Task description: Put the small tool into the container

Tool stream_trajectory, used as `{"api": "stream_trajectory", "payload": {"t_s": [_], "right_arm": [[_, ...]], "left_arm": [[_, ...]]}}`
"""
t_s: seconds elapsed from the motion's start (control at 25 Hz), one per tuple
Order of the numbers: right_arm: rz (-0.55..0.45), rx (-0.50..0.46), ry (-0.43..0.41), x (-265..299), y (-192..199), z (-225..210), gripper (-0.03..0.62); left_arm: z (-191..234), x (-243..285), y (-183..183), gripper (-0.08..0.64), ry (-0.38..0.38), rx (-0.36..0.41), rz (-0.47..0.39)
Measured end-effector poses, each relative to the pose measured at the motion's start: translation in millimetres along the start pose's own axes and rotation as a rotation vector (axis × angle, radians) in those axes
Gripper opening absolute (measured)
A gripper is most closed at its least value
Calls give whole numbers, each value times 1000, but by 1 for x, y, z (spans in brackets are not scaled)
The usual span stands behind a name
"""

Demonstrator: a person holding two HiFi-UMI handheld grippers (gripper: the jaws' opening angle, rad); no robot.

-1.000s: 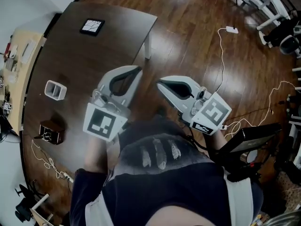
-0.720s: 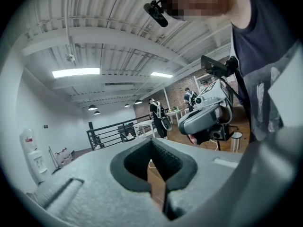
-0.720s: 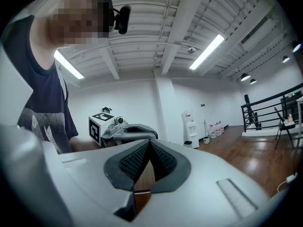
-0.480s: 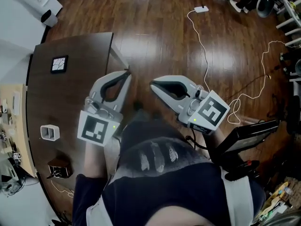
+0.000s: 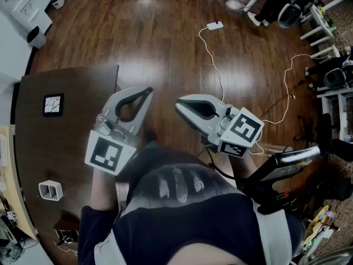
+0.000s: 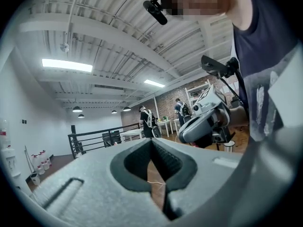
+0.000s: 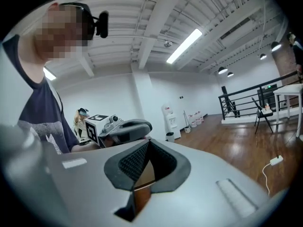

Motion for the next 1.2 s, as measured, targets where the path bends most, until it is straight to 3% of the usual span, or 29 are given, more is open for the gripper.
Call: {"api": "stream_trajectory", "payload": {"t_s": [0.12,0.2,0.32,0.44,0.56,0.8,1.04,1.2], "right_arm": [[61,56,40,25,0,-18,0],[67,68,82,31,-6,-31,0],[48,106,101,38,-17,-44,0],[35,151,69,46,-24,-51,0],[38,156,46,49,-32,-62,0],[27,199,-26,49,-44,-99,0],[65,211,-102,30,-54,-147,0],[59,233,-97,-10,-67,-193,0]], "left_arm": [[32,2,18,-2,-58,-198,-44],[48,11,29,-2,-56,-262,-57],[62,21,38,0,-38,-267,-59],[70,24,50,0,-22,-256,8],[81,31,54,0,-38,-242,58],[101,60,50,0,-84,-283,149],[110,103,72,0,-210,-392,91],[107,159,57,0,-200,-431,74]]}}
Point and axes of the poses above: the fingertips, and each gripper's own axes: x forward along the fingers, z to its left, y out of its underside, the point moved 2 cm from there along -x, backward along the fingers, and after that the axes turned 10 degrees about x, right-handed, at the moved point
